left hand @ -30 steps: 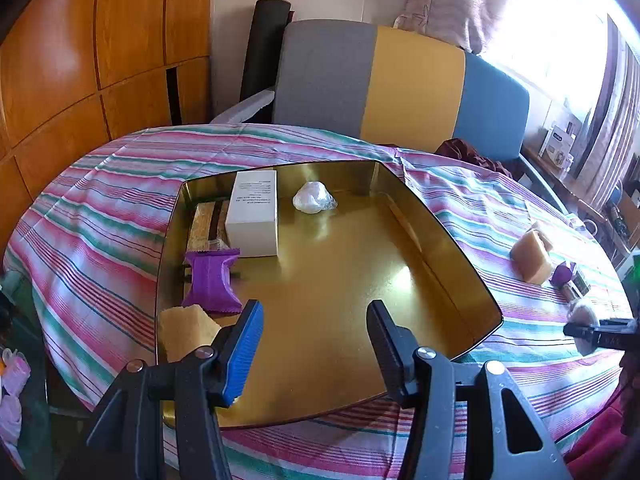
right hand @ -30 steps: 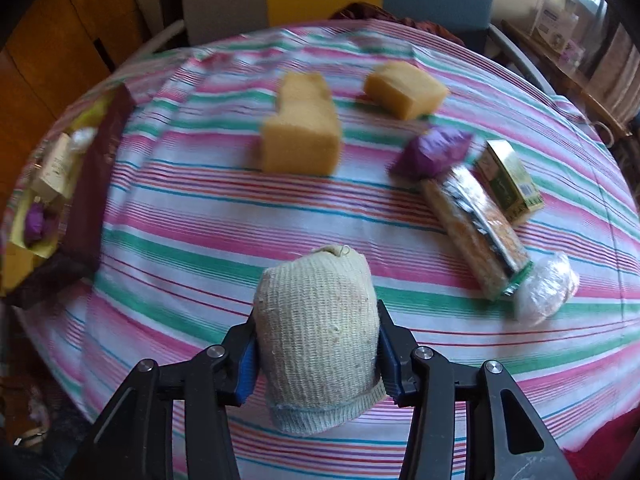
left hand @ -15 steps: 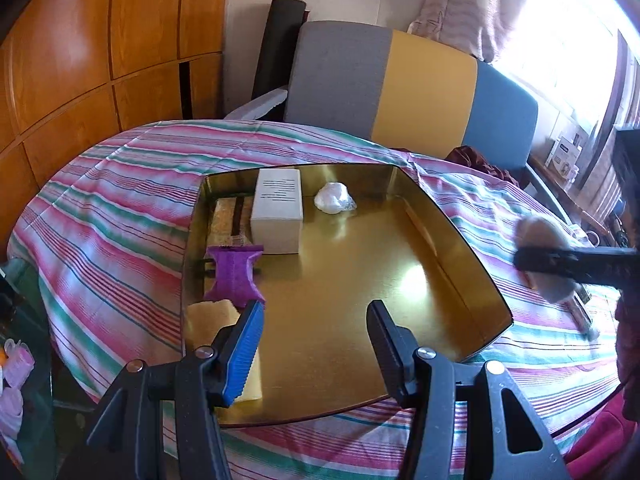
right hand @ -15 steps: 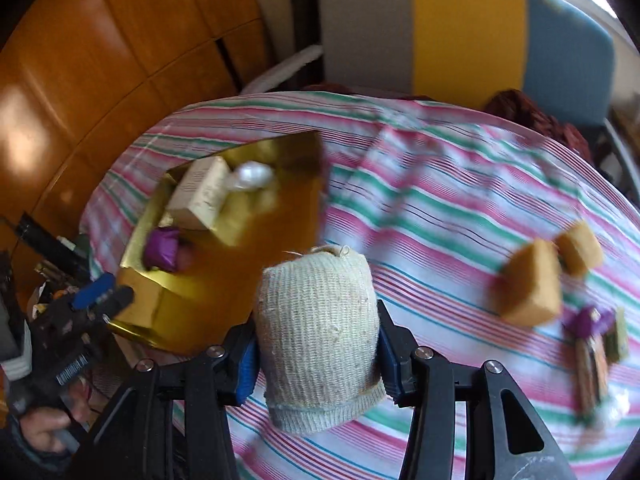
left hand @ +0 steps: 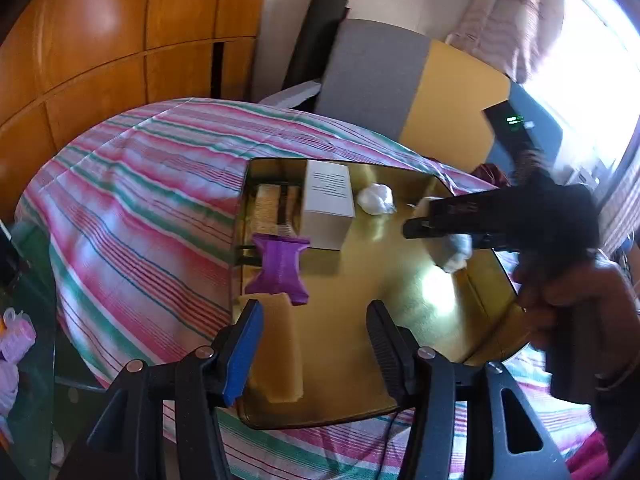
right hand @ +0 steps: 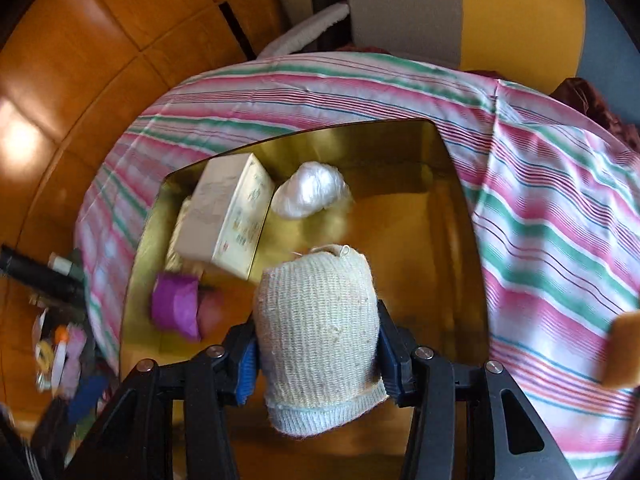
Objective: Organize objects
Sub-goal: 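Carry the cream knitted roll into the gold tray and release it with the right tool, then return both tools to the items while the left tool grasps a yellow sponge, then lift the yellow sponge with the left tool while the right tool grasps a purple packet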
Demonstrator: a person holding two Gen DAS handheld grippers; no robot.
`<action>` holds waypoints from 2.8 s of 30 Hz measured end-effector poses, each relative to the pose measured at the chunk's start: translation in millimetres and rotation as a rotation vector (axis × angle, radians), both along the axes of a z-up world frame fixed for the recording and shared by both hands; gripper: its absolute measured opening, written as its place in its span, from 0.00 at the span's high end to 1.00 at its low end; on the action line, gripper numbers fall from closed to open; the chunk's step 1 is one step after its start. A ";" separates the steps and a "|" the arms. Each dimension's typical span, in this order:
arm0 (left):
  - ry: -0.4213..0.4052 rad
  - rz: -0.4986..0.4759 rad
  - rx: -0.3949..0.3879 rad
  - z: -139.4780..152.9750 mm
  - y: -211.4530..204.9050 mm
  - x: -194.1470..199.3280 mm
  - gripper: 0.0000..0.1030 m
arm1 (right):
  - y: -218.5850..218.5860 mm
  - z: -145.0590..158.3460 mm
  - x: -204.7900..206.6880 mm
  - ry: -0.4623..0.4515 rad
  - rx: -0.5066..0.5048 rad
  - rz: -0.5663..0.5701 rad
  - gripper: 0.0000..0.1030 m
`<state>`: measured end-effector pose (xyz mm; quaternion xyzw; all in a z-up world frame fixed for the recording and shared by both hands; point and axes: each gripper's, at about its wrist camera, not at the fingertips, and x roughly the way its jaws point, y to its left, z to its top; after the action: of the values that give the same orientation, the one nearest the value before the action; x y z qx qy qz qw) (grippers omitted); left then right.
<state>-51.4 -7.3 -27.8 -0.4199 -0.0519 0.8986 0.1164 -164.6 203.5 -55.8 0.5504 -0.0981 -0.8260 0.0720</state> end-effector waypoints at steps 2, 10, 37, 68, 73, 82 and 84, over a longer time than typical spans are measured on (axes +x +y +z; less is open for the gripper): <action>-0.004 -0.003 0.002 -0.5 -1.7 -0.9 0.48 | -4.8 -6.4 -13.1 -0.012 -0.009 -0.027 0.50; -0.019 -0.014 0.002 -4.4 1.2 -0.6 0.48 | 5.0 -15.8 -25.0 -0.013 -0.173 -0.064 0.43; 0.050 -0.281 -0.045 29.7 108.3 23.7 0.48 | 266.4 61.8 186.8 0.252 0.057 -0.415 0.13; -0.192 -0.596 -0.092 -36.6 440.6 -31.1 0.14 | 440.6 14.8 297.2 0.309 -0.269 -1.109 0.05; -0.279 -0.601 -0.057 -61.5 443.2 -40.1 0.42 | 435.6 14.0 289.5 0.294 -0.241 -1.069 0.05; -0.167 -0.727 -0.029 -34.5 387.3 13.5 0.55 | 422.3 15.4 273.7 0.277 -0.186 -0.974 0.05; -0.147 -0.744 -0.027 -31.1 371.0 27.3 0.55 | 416.2 15.4 267.4 0.266 -0.163 -0.937 0.05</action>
<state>-24.1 363.7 -59.0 -0.4749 0.1076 0.7630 0.4252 102.8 619.6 -40.4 0.3294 -0.3894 -0.8223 -0.2522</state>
